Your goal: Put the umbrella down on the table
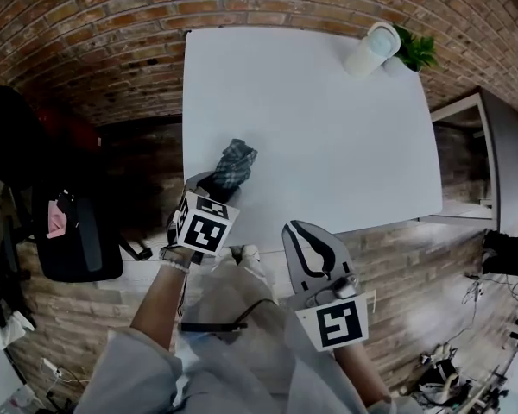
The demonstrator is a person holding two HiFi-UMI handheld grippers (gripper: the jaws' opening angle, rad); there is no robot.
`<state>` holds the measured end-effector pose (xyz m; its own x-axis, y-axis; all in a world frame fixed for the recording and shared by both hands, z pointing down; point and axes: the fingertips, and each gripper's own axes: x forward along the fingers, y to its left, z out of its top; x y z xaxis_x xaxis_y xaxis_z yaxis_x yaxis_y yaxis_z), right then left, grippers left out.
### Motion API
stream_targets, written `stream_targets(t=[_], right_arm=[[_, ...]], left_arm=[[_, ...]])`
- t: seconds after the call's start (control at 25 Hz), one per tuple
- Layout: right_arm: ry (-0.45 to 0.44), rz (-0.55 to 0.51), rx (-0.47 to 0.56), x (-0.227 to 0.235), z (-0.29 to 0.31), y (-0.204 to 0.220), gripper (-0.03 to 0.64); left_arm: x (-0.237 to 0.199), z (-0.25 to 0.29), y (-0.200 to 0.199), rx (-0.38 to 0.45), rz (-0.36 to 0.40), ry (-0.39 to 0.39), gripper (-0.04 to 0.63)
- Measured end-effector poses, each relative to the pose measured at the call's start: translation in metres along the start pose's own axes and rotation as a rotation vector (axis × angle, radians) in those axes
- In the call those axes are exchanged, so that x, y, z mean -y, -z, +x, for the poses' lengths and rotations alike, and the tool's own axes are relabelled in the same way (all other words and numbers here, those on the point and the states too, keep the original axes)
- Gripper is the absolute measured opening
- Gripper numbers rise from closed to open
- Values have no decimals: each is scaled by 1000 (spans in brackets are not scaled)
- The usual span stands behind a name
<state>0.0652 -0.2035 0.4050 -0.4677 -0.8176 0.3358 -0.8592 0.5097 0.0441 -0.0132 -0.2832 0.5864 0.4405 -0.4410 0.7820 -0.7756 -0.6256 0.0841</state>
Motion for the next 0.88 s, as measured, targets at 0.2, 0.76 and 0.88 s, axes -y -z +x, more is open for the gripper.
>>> stream_targets(t=[0.2,0.76,0.88], right_arm=[[4,12,-10,1,-2,7,55],[-11,-7,5,-13,-4,3,55],[-14,-19,16,-16,-6,-3,55]], left_arm=[[2,9,2,-8,11,11,245],[4,-17,-5,71,-16,49,276],[3,-38,-14,119,-3,31,272]])
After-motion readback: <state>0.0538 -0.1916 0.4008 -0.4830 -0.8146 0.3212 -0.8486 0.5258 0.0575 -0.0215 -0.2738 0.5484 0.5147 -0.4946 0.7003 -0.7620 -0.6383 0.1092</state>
